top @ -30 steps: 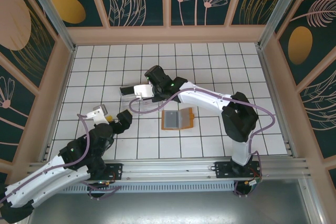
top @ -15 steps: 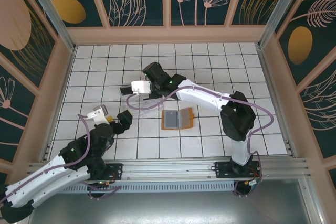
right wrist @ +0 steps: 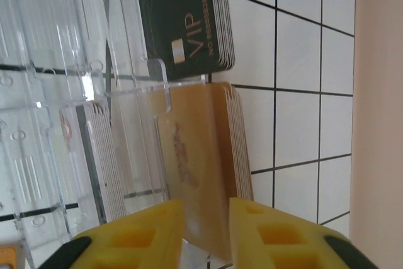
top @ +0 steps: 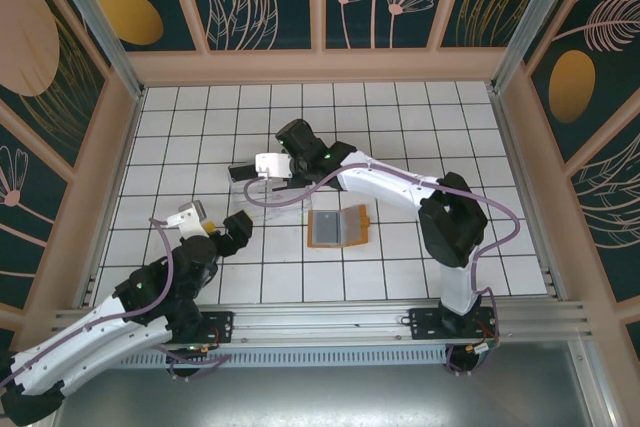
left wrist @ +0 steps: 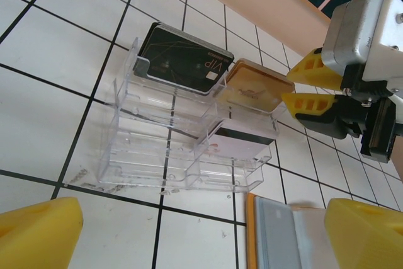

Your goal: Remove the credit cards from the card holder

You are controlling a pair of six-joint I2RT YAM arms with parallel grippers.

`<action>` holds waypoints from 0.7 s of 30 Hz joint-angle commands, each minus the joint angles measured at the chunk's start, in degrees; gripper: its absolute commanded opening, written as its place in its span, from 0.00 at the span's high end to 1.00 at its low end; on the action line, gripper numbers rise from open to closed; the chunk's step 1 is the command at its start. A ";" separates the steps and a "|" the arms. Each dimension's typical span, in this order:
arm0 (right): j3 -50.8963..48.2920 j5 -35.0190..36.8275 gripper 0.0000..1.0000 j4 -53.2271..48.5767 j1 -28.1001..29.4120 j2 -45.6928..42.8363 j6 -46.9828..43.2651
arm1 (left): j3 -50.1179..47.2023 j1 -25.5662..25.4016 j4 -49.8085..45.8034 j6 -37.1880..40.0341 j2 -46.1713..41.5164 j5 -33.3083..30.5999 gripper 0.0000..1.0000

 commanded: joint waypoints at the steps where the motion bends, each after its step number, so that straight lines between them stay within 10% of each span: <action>1: -0.69 1.63 0.68 1.97 -0.33 0.31 0.79 | -0.69 0.14 1.10 -0.29 -0.88 0.17 0.01; 9: 0.51 2.31 0.63 3.30 -0.90 -0.40 3.18 | -0.77 0.14 1.68 -0.01 -0.92 0.68 0.01; 21: -7.36 11.04 0.59 11.76 -3.15 -12.72 31.26 | 0.35 0.18 7.79 2.20 5.41 2.95 0.01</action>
